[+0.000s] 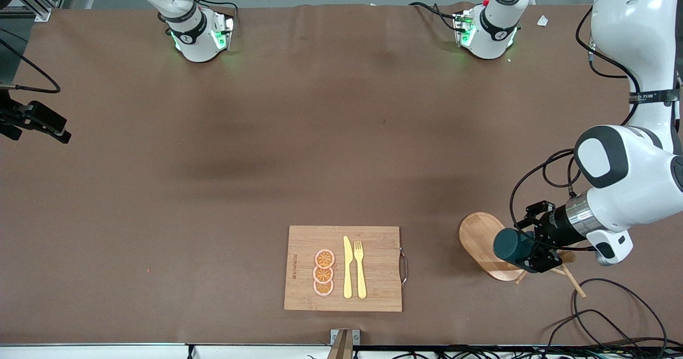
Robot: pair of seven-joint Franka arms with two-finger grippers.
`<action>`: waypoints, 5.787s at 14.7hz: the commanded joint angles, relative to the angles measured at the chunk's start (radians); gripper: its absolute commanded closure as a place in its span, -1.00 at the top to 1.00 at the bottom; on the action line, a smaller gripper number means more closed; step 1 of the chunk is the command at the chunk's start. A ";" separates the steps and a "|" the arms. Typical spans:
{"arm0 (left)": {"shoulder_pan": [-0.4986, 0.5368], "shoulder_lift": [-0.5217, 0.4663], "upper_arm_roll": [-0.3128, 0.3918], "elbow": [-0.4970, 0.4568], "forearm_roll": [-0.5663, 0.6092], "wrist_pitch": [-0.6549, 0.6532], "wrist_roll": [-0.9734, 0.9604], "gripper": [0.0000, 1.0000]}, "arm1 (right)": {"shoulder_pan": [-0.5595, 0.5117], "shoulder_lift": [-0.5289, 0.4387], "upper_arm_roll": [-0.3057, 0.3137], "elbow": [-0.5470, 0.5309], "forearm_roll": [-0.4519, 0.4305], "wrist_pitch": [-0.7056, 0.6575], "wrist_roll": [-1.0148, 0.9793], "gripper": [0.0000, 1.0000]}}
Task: Transfer cup from left to right arm and place
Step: 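Close the left gripper on the teal mug body, then lift the teal mug off the stand with the left gripper, then lower the teal mug onto the table and open the left gripper, then raise the left gripper while the right gripper reaches the teal mug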
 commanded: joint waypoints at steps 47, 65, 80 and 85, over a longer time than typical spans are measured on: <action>-1.030 0.323 -0.047 0.028 1.738 -0.121 -1.028 0.36 | -0.001 -0.028 0.003 -0.017 -0.018 -0.002 -0.005 1.00; -1.175 0.518 -0.089 -0.033 2.193 -0.391 -1.400 1.00 | -0.007 -0.027 0.000 -0.015 -0.018 0.000 -0.005 1.00; -1.180 0.377 -0.353 -0.021 1.682 -0.840 -1.368 1.00 | 0.072 0.102 0.003 -0.049 0.164 -0.052 0.131 1.00; -1.089 0.196 -0.347 -0.020 1.440 -0.845 -1.230 1.00 | 0.183 0.133 0.005 -0.190 0.198 0.108 0.312 1.00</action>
